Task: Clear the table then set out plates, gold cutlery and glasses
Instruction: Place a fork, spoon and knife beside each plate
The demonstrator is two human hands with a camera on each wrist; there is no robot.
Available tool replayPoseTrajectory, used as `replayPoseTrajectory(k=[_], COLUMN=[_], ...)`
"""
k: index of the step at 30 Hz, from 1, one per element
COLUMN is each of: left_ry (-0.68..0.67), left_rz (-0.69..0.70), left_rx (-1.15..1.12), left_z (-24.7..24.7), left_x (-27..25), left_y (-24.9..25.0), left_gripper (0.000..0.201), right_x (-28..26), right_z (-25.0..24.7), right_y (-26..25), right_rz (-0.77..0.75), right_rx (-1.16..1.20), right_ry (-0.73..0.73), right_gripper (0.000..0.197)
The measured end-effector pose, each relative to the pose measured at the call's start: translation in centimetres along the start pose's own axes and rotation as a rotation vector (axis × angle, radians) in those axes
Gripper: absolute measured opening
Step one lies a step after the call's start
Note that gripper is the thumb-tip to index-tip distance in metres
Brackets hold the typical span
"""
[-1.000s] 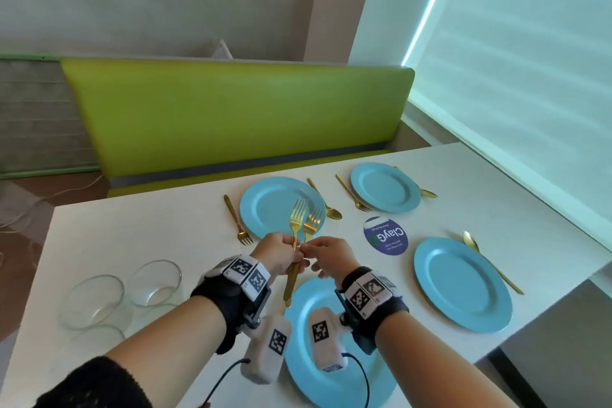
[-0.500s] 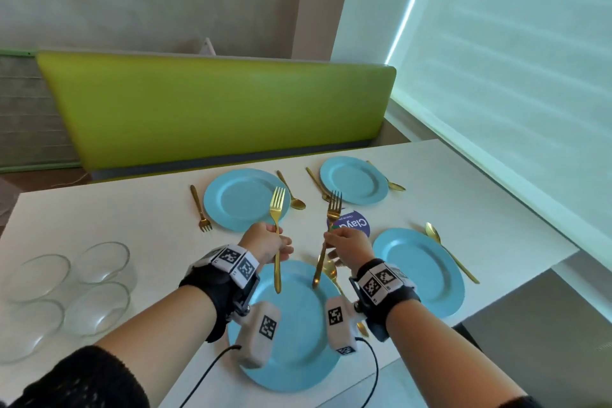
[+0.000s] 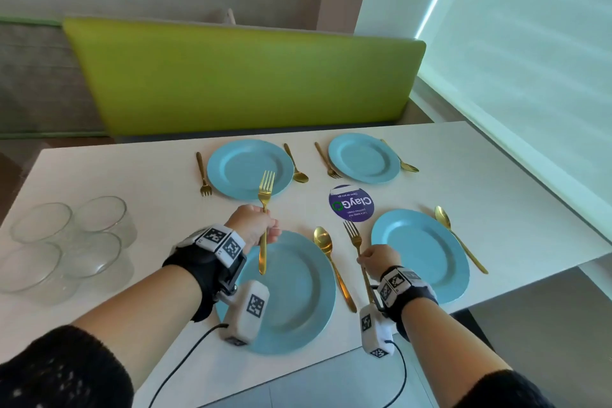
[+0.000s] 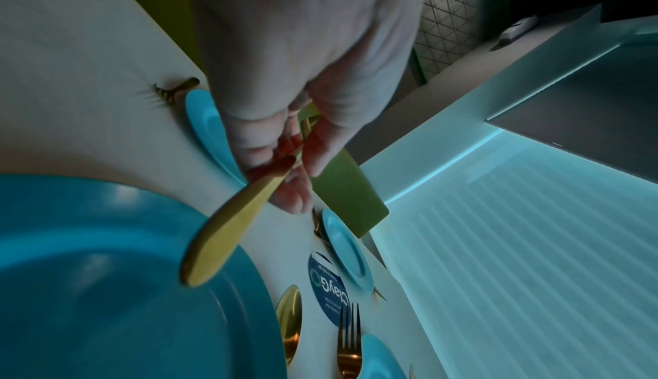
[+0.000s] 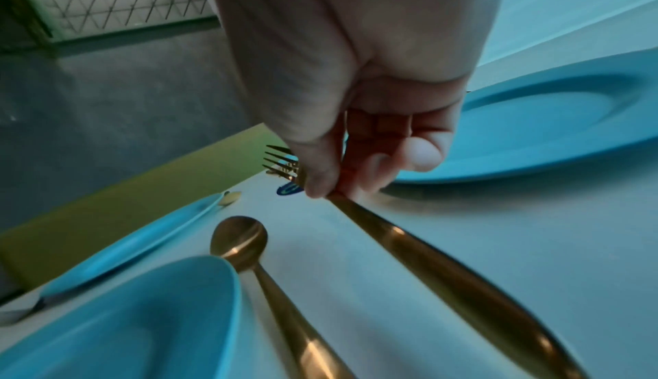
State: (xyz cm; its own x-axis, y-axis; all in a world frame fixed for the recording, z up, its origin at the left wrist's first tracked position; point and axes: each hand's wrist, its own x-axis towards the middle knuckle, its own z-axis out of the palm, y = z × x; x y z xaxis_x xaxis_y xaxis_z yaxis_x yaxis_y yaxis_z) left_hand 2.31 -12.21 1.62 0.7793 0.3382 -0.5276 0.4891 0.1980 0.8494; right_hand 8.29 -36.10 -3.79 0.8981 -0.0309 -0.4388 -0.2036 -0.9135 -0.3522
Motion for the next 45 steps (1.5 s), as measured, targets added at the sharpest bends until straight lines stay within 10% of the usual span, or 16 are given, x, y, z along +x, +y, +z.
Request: replayPoseTrajectory(k=[45], left_ry=[0.039], left_rz=[-0.058], left_rx=[0.058], left_z=[1.9], left_x=[-0.6], left_y=[-3.0], left_gripper=[0.019], right_x=[1.7], right_z=[0.4], right_y=[2.8], right_rz=[0.026], right_rx=[-0.139], right_ry=[0.189], right_gripper=[0.042])
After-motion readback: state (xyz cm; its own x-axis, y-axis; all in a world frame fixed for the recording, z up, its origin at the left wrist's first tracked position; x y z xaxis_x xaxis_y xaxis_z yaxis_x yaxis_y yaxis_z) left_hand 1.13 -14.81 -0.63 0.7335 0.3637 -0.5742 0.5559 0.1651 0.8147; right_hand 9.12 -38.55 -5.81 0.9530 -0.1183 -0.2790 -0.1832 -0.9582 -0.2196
